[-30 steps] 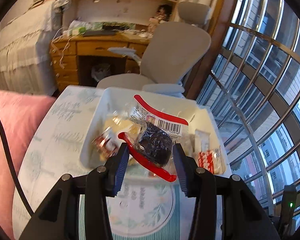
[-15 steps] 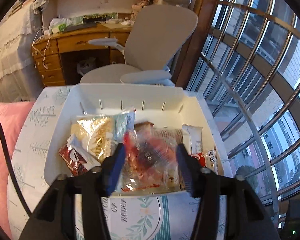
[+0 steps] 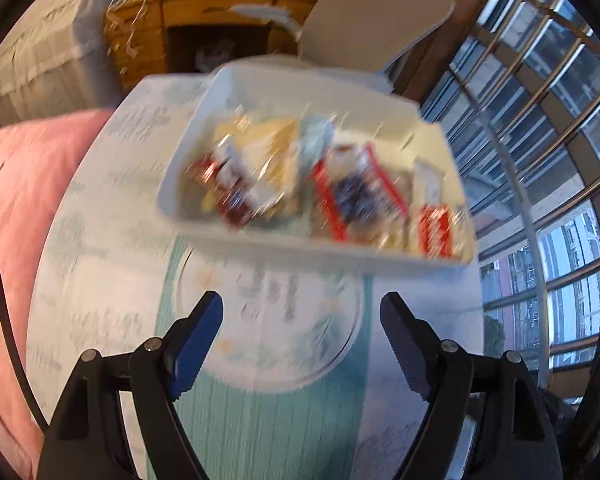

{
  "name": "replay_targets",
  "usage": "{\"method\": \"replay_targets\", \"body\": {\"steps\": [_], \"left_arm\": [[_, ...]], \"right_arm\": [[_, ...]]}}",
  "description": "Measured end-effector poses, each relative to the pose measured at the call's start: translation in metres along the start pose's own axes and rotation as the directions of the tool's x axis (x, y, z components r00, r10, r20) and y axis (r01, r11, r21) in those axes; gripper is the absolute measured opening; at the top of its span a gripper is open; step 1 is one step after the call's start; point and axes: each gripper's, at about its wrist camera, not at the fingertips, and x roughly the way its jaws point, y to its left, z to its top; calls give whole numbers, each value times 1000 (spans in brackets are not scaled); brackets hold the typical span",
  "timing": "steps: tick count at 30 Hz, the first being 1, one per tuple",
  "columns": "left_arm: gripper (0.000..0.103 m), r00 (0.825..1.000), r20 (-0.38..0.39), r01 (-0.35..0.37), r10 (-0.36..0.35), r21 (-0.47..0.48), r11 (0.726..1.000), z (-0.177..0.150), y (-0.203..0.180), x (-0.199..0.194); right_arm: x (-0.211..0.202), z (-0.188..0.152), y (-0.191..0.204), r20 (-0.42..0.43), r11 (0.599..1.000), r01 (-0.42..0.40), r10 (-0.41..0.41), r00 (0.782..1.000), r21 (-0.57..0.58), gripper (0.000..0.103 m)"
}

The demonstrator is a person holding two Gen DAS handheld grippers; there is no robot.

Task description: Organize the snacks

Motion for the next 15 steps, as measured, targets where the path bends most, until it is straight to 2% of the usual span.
{"method": "replay_targets", "body": {"steps": [4, 7, 9, 15], "left_arm": [[80, 998, -58, -37, 36, -11, 999, -26, 24, -2], [80, 995, -91, -42, 41, -14, 999, -39, 40, -11], [80, 995, -96, -30, 29, -5, 1000, -45, 49, -23], [80, 994, -77, -71, 81, 119, 990, -46, 54, -70]], "right_arm": [[2, -6, 15, -2, 1000, 25, -25, 1000, 9, 88], [3, -12, 27, -27, 998, 52, -52, 998, 35, 88], [-3, -17, 35, -29, 998, 42, -40, 999, 53, 88], [-40, -33, 68, 2, 996, 45, -45, 999, 79, 88]]}}
